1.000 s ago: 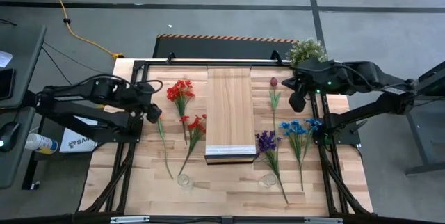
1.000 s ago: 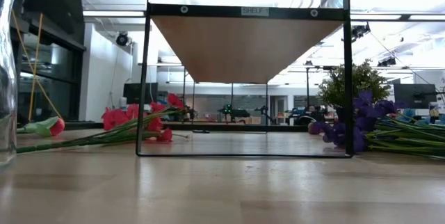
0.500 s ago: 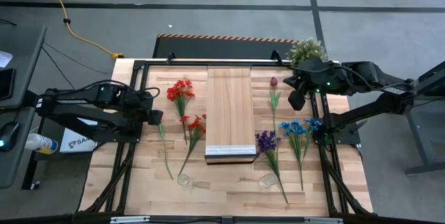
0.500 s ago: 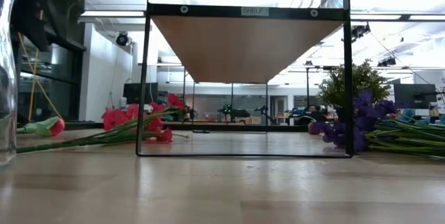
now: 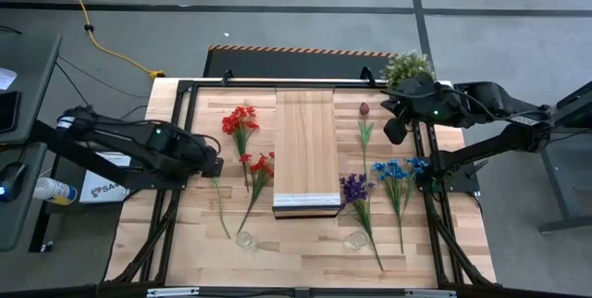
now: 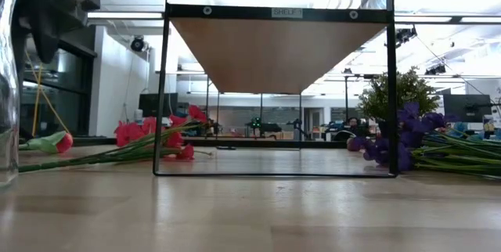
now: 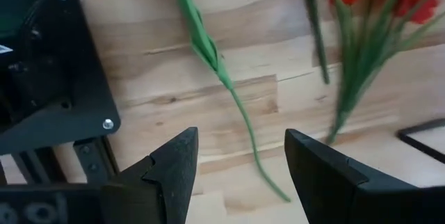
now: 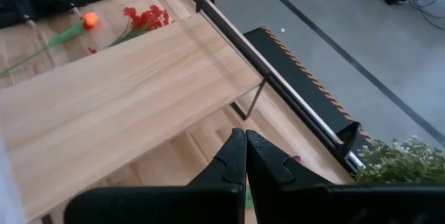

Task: Pick and place flowers into a vace then onto a shelf
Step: Put the orange flower into the left transparent vase

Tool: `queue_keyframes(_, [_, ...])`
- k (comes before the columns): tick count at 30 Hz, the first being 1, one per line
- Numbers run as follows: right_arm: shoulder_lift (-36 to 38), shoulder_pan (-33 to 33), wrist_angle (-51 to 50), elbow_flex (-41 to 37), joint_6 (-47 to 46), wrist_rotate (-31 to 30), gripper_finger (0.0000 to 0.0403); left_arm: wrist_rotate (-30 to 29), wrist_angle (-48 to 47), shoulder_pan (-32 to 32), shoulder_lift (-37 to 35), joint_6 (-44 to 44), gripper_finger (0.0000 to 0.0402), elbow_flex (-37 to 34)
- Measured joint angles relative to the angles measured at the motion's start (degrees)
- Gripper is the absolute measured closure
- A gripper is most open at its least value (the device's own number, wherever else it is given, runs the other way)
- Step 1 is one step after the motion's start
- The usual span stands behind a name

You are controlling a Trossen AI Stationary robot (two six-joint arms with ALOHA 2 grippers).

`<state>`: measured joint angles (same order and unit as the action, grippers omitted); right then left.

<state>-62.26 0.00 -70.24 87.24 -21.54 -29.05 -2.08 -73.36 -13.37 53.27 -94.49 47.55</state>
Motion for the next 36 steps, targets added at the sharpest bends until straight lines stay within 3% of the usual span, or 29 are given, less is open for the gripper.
queue_keyframes(8, [0.0,0.0,0.1,0.0,1.1,0.0,0.0402,-5.8,3.3,-3.7,4.3,-3.7,0.0151,0.0])
queue_keyframes(22, [0.0,0.0,-0.7,0.0,1.0,1.4,0.0402,-8.0,5.2,-3.6,9.2,-4.8,0.0151,-0.3])
queue_keyframes(36, [0.0,0.1,-0.7,0.0,-0.9,3.4,0.0402,-8.7,16.5,-3.6,9.5,-6.3,0.0151,-10.5])
